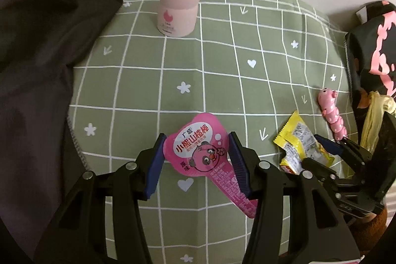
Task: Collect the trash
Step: 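Close the left tool on the pink wrapper while the right tool grasps the yellow packet, then lift the pink wrapper and yellow packet and carry them over the trash bag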
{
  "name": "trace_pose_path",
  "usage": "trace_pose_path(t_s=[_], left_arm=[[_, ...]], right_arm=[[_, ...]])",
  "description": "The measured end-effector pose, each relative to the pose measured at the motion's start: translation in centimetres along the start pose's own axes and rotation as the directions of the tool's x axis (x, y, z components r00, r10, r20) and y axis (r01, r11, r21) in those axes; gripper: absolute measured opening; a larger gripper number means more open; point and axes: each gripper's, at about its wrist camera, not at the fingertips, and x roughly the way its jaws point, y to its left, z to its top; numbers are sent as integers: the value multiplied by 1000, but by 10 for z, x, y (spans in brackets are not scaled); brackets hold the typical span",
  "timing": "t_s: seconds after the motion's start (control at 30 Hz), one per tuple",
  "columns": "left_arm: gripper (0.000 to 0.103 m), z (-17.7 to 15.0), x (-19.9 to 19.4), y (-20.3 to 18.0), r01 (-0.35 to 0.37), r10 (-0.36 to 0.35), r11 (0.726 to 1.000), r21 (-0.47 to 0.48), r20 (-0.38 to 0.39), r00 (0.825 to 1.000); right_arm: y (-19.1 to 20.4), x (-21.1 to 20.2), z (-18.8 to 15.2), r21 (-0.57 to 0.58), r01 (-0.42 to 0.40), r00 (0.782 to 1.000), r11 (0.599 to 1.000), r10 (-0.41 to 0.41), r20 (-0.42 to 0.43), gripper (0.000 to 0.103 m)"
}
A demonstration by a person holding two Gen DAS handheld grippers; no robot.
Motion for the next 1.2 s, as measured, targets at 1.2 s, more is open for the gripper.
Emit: trace_pose_path(t_s=[1.2], left_arm=[[48, 50, -123, -63, 167, -200, 977, 131, 311, 929]], right_arm=[[17, -175, 49, 26, 229, 911, 973, -223, 347, 10]])
